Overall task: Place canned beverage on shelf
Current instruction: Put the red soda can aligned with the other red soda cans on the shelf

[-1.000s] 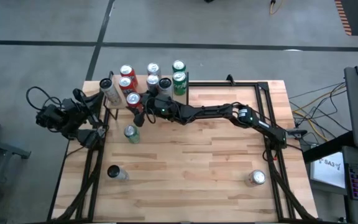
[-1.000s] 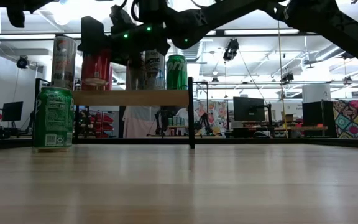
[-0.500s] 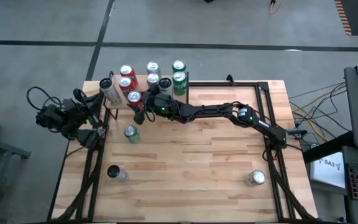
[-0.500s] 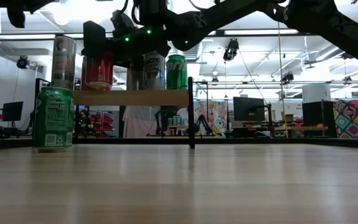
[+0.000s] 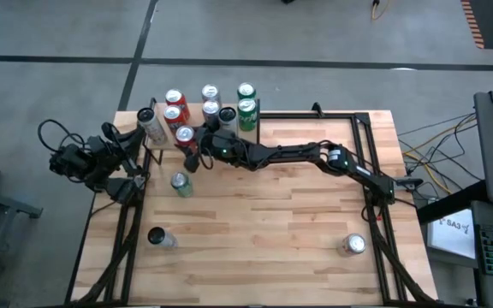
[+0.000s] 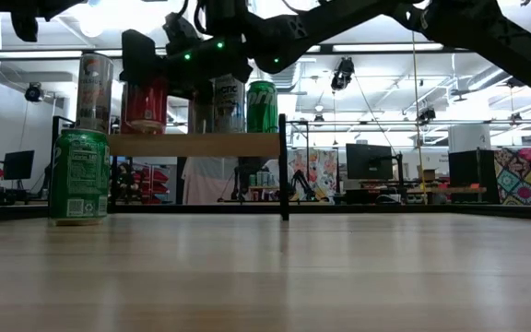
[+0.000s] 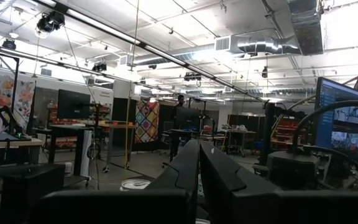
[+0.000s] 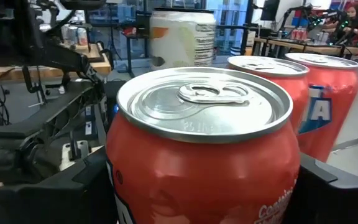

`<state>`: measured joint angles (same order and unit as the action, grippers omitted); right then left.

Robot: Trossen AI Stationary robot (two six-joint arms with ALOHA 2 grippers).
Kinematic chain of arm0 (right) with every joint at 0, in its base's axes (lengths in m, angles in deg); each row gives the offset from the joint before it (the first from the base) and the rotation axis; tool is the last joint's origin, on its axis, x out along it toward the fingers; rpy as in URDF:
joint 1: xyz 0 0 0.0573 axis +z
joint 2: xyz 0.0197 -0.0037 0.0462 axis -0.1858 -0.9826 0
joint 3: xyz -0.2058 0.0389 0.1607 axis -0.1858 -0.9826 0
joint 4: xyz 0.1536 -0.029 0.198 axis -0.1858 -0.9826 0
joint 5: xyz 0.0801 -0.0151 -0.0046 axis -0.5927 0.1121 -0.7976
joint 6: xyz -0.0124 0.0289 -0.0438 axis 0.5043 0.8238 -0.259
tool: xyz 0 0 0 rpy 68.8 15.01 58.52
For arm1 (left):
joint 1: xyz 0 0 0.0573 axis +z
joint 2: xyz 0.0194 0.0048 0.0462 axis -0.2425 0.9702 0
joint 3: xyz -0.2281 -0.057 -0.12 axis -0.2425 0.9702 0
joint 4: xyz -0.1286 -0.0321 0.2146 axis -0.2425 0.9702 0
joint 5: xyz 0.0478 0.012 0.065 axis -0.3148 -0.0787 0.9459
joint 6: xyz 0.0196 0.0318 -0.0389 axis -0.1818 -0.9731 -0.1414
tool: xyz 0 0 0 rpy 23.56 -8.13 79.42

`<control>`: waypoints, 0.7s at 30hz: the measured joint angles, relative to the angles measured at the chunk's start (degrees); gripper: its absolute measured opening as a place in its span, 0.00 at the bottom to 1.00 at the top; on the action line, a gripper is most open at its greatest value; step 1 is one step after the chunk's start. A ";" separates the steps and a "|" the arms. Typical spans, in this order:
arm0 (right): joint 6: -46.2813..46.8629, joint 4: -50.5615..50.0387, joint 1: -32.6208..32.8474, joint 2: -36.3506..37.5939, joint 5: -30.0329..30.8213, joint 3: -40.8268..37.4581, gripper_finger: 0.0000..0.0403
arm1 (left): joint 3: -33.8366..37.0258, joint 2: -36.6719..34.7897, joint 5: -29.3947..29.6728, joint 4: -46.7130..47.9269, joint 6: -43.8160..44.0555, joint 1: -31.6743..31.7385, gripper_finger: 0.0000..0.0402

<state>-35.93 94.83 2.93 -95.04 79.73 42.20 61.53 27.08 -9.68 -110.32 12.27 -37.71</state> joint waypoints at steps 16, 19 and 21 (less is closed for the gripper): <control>-3.72 -4.29 3.09 9.12 0.00 0.17 0.73 | 0.02 0.04 0.00 3.90 0.31 0.00 0.00; -4.82 -5.53 3.46 11.49 -0.15 0.17 0.73 | 0.02 0.04 0.00 4.31 0.28 0.00 0.00; -5.41 -5.85 3.56 12.92 -0.13 0.17 0.73 | 0.02 0.09 -0.02 4.37 0.28 0.00 0.00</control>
<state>-41.34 88.98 6.48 -82.12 79.60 42.37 61.55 27.17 -9.70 -105.94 12.55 -37.71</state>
